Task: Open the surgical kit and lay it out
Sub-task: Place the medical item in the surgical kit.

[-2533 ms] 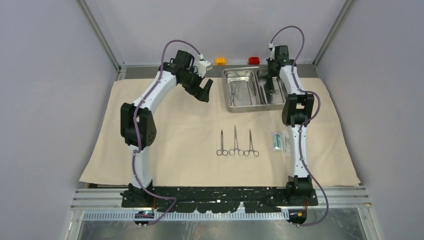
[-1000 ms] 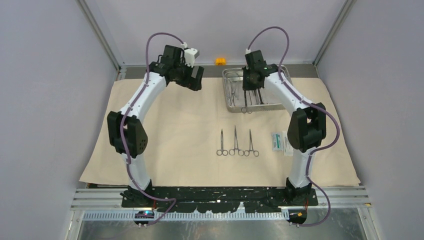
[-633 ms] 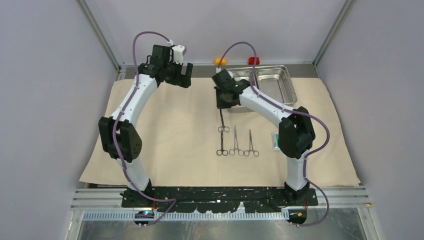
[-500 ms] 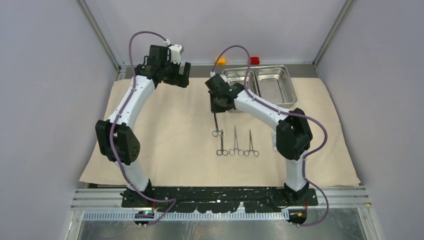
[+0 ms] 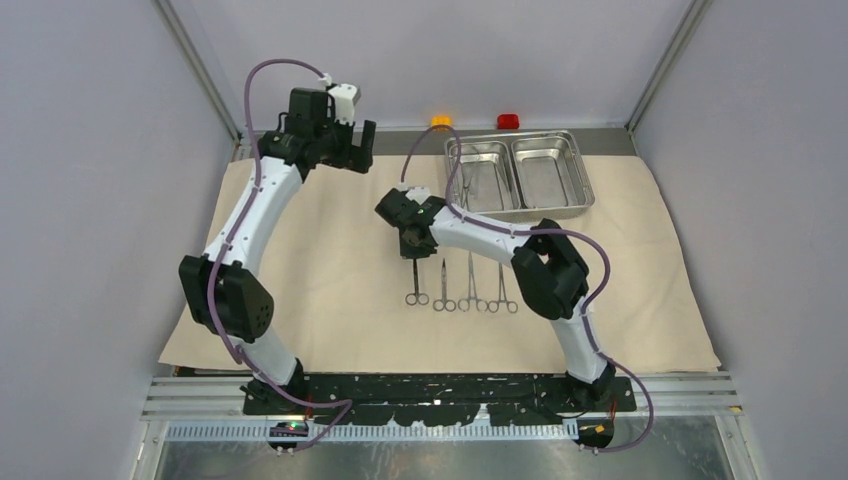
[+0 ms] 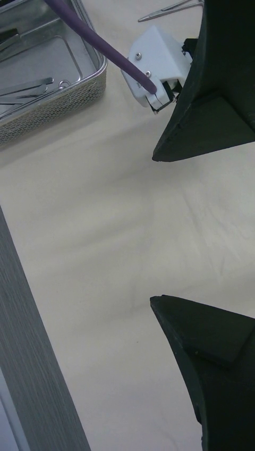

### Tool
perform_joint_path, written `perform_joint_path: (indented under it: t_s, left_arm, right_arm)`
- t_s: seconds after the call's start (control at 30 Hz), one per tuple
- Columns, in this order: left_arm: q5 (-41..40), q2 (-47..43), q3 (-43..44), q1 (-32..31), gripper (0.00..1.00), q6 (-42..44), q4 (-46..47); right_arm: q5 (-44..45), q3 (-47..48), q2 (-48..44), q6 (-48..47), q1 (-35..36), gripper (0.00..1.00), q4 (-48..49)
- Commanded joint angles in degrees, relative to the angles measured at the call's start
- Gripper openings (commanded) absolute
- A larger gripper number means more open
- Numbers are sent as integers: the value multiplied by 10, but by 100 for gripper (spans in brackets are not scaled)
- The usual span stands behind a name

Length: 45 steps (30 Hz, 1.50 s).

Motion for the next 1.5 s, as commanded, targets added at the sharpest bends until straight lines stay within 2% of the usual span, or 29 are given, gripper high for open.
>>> perform_joint_path:
  t_s: [0.0,0.37,1.47]
  left_arm:
    - [-11,-30,-7,3,100,-1,7]
    - [-4,-44,-27,3,100,0,11]
    - [21,-50,-45,3,100,-3,11]
  right_arm:
    - [57,34,0,52,13,0,-14]
    - [69,25,14,80,17,0,-17]
    - [86,-15,24,63,17,0,8]
